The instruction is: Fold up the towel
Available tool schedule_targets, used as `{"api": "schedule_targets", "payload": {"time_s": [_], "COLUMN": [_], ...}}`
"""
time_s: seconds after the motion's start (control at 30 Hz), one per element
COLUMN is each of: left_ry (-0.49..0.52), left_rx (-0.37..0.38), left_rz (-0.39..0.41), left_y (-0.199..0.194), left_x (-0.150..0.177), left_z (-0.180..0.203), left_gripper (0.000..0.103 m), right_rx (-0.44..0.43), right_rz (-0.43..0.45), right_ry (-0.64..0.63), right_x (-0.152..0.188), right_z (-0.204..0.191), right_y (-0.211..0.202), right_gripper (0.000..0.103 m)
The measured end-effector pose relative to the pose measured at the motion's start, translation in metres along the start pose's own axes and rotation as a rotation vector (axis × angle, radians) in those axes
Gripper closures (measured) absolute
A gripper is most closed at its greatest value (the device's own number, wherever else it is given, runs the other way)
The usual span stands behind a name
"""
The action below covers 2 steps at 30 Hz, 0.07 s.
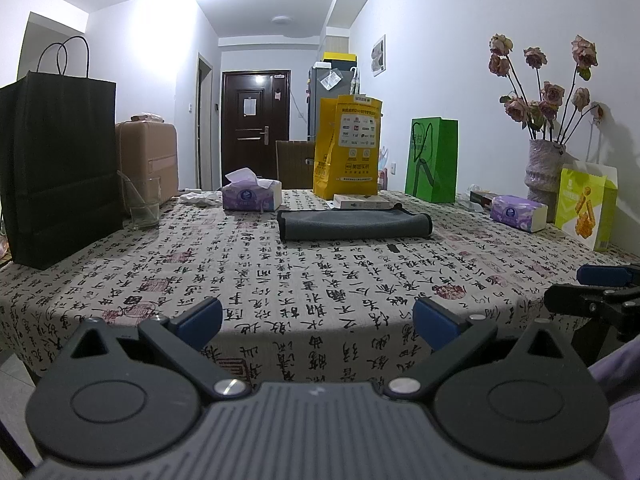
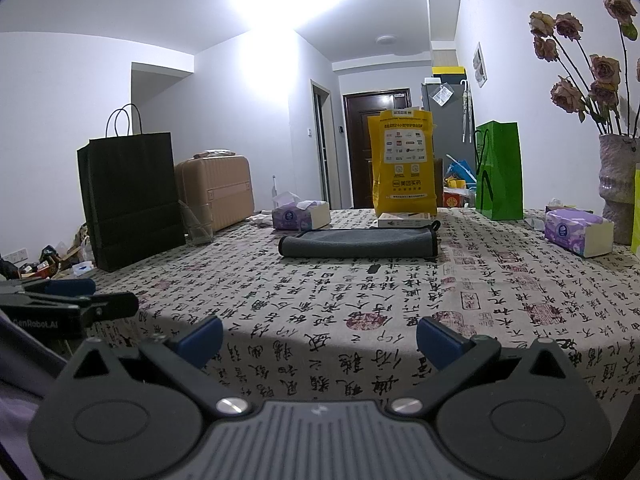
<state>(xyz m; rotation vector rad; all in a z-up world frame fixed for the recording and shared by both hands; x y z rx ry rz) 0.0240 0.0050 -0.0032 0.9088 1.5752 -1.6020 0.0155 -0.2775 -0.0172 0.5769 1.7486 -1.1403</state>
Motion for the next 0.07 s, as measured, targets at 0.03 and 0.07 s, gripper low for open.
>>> {"api": "schedule_targets", "payload": {"time_s": [0.03, 0.07], "left_ry": [0.001, 0.000], "left_rx": [0.003, 0.002], "left_rz": [0.000, -0.001], "left_y": [-0.0001, -0.0004], "left_x": [-0.0008, -0.0011], "left_z": [-0.0005, -0.0008], "left_gripper": [0.000, 0.000], "right_rx": [0.000, 0.000], "right_rz": [0.000, 0.000], "right_ry": [0.000, 0.000], "right_x": [-0.0002, -0.0003], "right_z": [0.0002, 0.0003], "right_y": [-0.0001, -0.0001], "right_gripper": [0.000, 0.000]}}
Point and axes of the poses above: each gripper's, at about its wrist camera, not at the fingertips, and y roughly the way its jaws point, z to its right, x to its underside, the point moved 4 cm from there along y, roughly the way its jaws point, and after that the axes turned 12 degrees about -z, right-handed, at the moved point
